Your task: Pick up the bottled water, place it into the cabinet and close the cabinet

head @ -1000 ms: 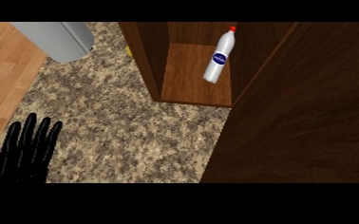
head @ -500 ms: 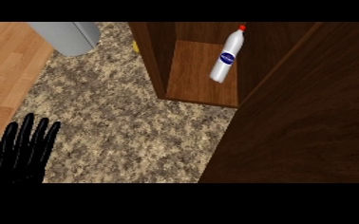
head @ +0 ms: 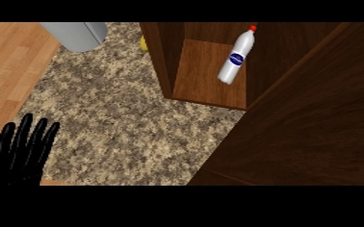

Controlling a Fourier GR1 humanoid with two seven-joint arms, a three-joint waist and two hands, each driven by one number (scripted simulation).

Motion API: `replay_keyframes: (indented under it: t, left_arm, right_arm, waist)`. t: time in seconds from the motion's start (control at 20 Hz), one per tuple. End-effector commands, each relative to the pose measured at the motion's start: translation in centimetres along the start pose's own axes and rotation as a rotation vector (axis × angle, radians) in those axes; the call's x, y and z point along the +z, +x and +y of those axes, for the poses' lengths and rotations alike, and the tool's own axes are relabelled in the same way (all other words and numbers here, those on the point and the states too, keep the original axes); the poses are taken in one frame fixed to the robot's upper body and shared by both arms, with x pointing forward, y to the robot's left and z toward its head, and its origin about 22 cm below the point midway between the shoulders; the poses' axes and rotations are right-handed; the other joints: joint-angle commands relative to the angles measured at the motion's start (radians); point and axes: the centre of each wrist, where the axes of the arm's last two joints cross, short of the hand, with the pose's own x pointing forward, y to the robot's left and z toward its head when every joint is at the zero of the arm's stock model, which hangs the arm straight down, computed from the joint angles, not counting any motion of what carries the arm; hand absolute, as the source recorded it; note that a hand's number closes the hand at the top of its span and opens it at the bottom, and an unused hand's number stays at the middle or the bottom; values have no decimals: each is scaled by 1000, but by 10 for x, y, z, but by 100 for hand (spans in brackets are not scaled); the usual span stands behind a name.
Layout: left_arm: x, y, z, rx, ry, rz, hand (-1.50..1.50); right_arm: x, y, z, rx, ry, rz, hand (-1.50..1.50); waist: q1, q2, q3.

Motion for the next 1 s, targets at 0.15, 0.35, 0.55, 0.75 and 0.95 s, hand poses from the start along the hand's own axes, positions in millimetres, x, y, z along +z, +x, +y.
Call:
replay_keyframes:
  t: [0.15, 0.35, 0.55, 0.75, 0.95]
  left_arm:
    - [5, 3, 5, -14, 25, 1, -150]
    - [4, 5, 7, -13, 32, -12, -150]
    - [9, 2, 6, 2, 26, 7, -150]
    - [3, 5, 10, -2, 5, 2, -150]
    - [6, -2, 7, 23, 0, 14, -150]
  right_arm:
    - [-7, -12, -25, -155, -384, -84, 150]
    - [1, -16, -35, -177, -507, -92, 150]
    - [2, -22, -54, -188, -608, -107, 150]
    - [-15, -22, -89, -190, -687, -101, 150]
    - [-49, -13, -126, -211, -767, -96, 150]
  waist:
    - [-46, -8, 6]
    - [-53, -2, 5]
    - [-29, 2, 6]
    - [-10, -1, 8]
    - [-11, -8, 11]
